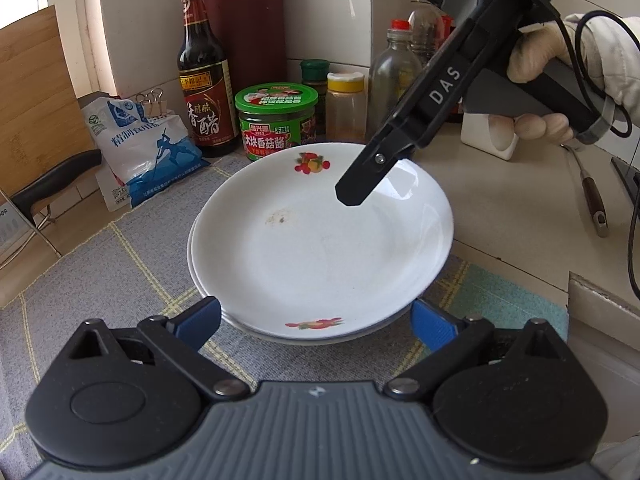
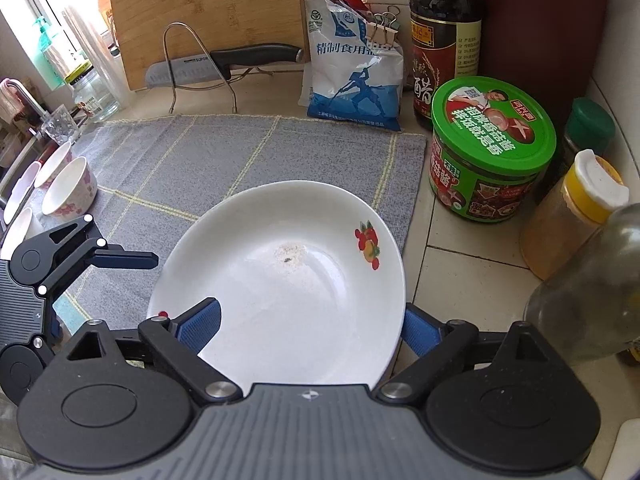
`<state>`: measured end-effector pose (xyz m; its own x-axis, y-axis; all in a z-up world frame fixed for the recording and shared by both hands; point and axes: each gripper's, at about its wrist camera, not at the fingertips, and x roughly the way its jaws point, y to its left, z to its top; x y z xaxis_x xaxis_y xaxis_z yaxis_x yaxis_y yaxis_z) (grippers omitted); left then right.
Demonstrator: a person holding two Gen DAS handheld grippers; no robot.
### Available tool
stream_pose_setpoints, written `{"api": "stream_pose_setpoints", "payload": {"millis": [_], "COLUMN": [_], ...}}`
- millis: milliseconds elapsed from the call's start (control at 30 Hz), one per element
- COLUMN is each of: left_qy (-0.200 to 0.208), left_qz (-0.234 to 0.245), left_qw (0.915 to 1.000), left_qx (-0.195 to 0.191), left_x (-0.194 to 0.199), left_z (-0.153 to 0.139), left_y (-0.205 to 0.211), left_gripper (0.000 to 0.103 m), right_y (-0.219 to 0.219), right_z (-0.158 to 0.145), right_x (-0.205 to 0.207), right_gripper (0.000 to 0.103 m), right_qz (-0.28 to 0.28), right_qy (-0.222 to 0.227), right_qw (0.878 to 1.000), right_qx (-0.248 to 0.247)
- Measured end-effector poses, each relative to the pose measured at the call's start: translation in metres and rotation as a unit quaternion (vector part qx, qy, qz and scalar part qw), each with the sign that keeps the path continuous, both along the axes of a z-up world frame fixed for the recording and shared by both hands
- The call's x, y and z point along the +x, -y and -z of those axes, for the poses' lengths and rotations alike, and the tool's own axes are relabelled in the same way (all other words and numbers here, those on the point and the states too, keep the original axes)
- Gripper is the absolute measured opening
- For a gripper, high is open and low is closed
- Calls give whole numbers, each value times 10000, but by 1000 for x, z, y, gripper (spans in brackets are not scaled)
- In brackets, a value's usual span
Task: Organize plates and bowls
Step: 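Lower the held plate onto the stack and open the right tool, then withdraw the right tool up from the plate stack, then grasp the rim of a plain white bowl with the left tool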
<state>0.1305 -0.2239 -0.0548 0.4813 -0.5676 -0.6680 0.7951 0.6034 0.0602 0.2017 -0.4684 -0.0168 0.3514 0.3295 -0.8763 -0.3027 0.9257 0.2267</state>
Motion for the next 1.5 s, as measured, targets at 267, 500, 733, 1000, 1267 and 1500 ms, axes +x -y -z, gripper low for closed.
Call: {"api": "stream_pose_setpoints", "payload": {"millis": [267, 500, 733, 1000, 1267, 1500], "left_qy": [158, 100, 63, -96, -166, -249], "left_qz": [-157, -526, -1190, -2283, -2664, -2663], "left_qw": [9997, 9985, 9929, 9735, 9632, 9629], "left_qx": [-28, -91, -42, 134, 314, 366], "left_x": [-1, -4, -8, -18, -33, -36], "left_z": [-6, -14, -21, -25, -26, -36], "left_y": [-7, -22, -41, -73, -116, -176], "left_gripper": [100, 100, 101, 101, 101, 101], "right_y": [-16, -46, -82, -112, -159, -219], "right_z": [-13, -20, -27, -16, -15, -4], "right_x": [-17, -33, -51, -59, -72, -88], "right_gripper": [103, 103, 103, 103, 103, 103], "right_qz": [-8, 195, 280, -60, -630, -912], "right_qy": [536, 1187, 1948, 1980, 2088, 1977], "right_qw": [9983, 9901, 9748, 9771, 9733, 9736], "right_qx": [-240, -723, -1053, -778, -719, -689]}}
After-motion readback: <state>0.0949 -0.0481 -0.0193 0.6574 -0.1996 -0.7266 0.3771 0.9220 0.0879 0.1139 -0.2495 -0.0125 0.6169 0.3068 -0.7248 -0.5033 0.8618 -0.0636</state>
